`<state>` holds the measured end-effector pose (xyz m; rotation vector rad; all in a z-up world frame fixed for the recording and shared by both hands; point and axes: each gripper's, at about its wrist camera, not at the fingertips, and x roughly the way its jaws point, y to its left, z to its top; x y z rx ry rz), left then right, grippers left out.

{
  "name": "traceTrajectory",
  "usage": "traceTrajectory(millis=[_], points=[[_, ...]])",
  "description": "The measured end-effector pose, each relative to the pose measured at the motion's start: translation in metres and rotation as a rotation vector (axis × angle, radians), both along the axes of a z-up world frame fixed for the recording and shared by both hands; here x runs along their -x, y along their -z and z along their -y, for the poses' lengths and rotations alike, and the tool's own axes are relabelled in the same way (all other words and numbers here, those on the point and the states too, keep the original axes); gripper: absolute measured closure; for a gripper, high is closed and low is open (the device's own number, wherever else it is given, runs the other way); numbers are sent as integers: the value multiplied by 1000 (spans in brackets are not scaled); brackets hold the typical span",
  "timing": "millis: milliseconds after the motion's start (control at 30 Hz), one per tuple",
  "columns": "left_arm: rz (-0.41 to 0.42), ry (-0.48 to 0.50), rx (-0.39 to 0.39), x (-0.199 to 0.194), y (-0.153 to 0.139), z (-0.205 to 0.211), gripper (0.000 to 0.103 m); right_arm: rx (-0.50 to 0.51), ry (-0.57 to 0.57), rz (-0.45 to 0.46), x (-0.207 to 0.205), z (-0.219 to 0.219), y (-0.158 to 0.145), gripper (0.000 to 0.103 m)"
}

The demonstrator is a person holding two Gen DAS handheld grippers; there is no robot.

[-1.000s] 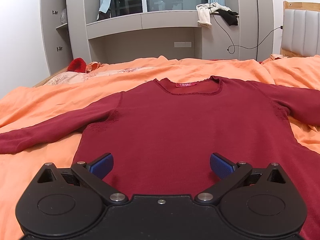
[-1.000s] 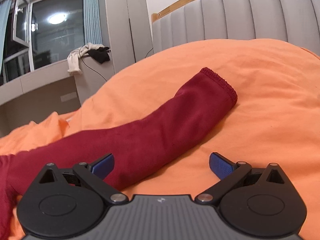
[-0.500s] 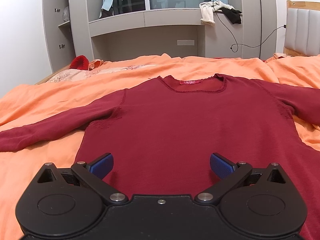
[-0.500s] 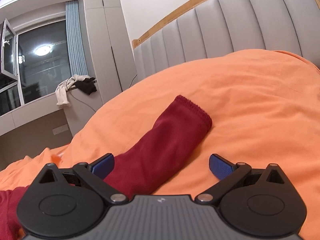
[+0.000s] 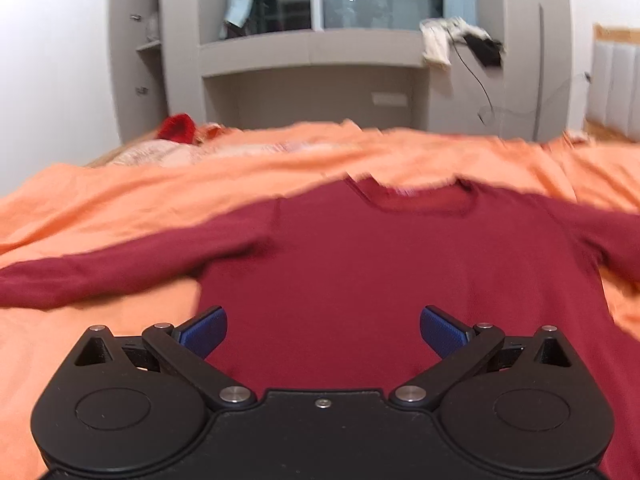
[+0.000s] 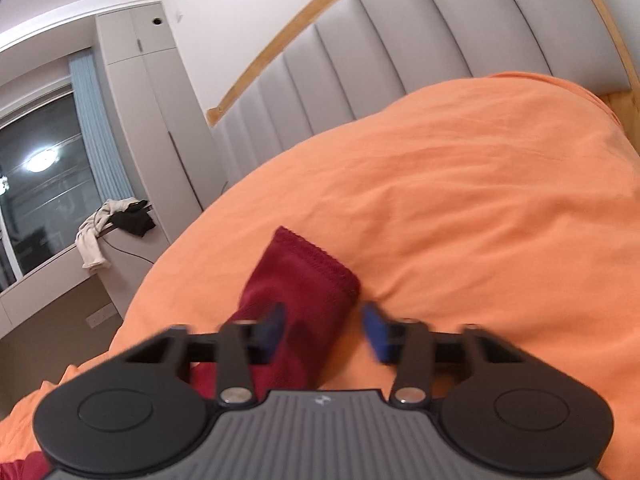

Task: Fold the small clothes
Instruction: 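Close the right gripper on the sleeve cuff and lift it, then carry the cuff across the shirt body and open the right gripper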

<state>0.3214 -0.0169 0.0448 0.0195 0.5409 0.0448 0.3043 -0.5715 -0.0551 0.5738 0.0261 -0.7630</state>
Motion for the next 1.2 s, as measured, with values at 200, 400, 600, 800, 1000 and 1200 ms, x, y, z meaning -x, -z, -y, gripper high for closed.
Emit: traceTrajectory(millis=[200, 400, 600, 800, 1000, 1200], points=[[52, -96, 76, 0, -18, -33, 0, 49, -51, 16, 2, -8, -13, 94], [74, -169, 74, -1, -21, -51, 0, 126, -162, 104, 3, -47, -57, 95], [83, -203, 82, 2, -24, -67, 1, 188, -368, 191, -14, -109, -100, 95], [83, -235, 84, 5, -24, -80, 0, 303, -660, 207, -37, -199, -128, 95], [103, -284, 108, 8, -28, -94, 0, 367, -945, 143, -64, -298, -128, 95], [113, -337, 129, 8, -28, -107, 0, 401, -1223, 20, -79, -393, -99, 95]])
